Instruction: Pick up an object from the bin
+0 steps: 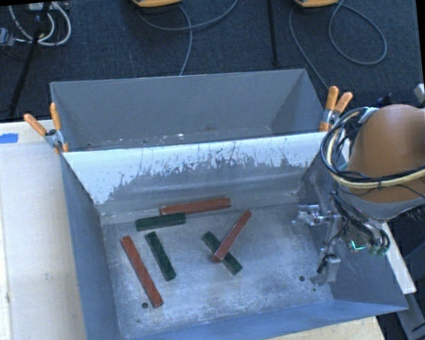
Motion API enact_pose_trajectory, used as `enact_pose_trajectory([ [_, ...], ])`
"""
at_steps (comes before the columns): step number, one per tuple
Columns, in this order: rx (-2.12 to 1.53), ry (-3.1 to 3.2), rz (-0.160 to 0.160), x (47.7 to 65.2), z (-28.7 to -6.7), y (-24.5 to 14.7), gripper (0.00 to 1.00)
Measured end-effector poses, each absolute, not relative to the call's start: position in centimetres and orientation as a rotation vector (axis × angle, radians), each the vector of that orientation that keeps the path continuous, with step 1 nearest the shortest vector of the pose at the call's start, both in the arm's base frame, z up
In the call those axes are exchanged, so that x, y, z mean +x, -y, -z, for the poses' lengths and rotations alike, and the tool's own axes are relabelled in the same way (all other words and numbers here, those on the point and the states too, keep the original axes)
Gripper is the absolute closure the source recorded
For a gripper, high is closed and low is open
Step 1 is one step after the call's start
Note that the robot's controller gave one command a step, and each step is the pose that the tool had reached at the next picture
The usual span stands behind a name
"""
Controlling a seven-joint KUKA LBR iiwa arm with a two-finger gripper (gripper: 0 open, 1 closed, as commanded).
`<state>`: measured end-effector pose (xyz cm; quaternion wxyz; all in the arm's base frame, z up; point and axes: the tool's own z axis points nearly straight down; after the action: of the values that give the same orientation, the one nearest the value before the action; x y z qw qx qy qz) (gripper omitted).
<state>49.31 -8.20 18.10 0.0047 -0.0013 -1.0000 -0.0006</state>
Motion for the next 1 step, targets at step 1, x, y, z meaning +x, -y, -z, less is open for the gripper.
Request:
enact_pose_trajectory([
  [1, 0.025, 3.148, 0.005, 50.81, -7.82, -5.01, 0.0],
])
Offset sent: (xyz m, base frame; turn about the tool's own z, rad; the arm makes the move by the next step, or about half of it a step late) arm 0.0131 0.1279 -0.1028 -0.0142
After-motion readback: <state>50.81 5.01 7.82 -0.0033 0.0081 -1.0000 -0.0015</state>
